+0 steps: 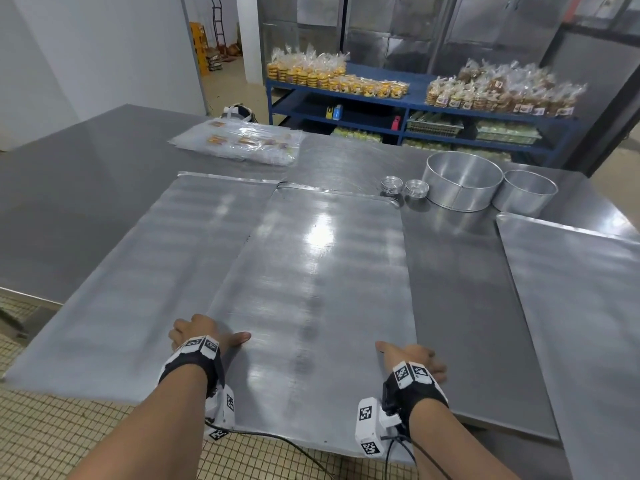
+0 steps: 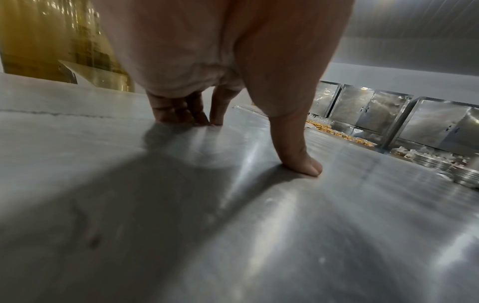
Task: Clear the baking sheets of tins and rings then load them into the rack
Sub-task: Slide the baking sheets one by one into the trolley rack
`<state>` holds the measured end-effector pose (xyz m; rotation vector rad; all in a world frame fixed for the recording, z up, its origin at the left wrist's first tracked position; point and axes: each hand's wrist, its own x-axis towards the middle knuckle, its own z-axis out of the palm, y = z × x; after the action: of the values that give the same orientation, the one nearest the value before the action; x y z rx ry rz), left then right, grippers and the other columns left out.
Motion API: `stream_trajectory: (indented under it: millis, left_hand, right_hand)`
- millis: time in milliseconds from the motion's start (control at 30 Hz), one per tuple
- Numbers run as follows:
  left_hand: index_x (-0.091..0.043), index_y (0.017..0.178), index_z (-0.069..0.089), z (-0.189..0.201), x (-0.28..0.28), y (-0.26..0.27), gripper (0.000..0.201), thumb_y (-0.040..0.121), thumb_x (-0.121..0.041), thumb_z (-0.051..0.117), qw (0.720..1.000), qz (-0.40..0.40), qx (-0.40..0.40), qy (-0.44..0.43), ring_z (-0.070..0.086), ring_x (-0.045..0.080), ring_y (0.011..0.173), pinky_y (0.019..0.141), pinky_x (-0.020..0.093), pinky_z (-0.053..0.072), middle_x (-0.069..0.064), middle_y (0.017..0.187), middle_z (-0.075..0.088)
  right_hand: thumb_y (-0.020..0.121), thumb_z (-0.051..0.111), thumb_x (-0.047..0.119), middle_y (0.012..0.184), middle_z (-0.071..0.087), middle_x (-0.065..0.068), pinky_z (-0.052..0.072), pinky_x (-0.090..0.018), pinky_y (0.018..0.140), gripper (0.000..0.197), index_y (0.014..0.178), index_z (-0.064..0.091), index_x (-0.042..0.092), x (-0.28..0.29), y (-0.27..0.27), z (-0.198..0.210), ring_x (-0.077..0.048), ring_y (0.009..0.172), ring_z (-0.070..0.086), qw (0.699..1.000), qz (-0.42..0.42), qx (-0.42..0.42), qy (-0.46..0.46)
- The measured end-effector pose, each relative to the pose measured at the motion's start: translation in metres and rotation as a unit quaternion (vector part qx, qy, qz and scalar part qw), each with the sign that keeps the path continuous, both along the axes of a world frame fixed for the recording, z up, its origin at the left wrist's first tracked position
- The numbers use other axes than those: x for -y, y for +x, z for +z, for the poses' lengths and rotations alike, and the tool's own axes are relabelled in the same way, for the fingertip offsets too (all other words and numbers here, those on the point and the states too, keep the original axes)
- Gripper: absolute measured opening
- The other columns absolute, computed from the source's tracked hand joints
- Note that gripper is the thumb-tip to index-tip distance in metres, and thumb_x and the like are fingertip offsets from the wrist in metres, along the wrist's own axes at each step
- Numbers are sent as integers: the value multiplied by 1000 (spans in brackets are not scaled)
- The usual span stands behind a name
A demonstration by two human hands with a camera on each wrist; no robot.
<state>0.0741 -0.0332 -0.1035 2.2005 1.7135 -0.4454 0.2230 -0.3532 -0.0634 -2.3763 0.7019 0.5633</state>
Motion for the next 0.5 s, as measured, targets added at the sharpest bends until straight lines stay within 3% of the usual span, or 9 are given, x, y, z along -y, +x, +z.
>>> stream_trajectory:
  millis: [67,167,333,400,500]
  left_hand:
    - [-9,119,52,4,3,-1,116,37,-90,69,1000,9,15,-5,39,37,122,102,46,37,16,127,47]
    - [-9,129,47,10,2,1,124,37,-88,71,999,8,21,-25,42,36,124,101,47,39,14,130,46]
    - [-5,135,36,17,1,-2,113,52,-62,87,994,67,66,-51,43,37,127,104,50,42,16,134,41]
    - [-4,135,38,11,-6,-4,111,52,-60,88,991,77,87,-62,47,38,123,100,50,46,16,132,43]
    - [-5,119,58,-5,-22,-1,112,35,-77,76,996,40,62,-59,51,36,108,85,48,53,14,115,51]
  right_hand:
    - [68,83,38,140,32,-25,31,-47,107,83,129,41,1,-2,-3,-1,-40,131,30,1000,13,4,-20]
    - [69,77,52,131,41,-22,36,-48,101,77,124,48,5,-3,-10,-2,-39,124,35,998,34,18,-53]
    - [73,70,61,126,40,-20,42,-42,85,79,128,49,8,-6,-29,-3,-40,119,38,996,38,19,-83]
    - [74,70,59,126,41,-20,42,-43,84,77,128,48,7,-7,-33,1,-41,118,41,996,38,15,-80]
    - [75,71,58,130,45,-21,44,-41,85,84,133,42,7,-5,-35,4,-42,119,48,997,44,7,-62]
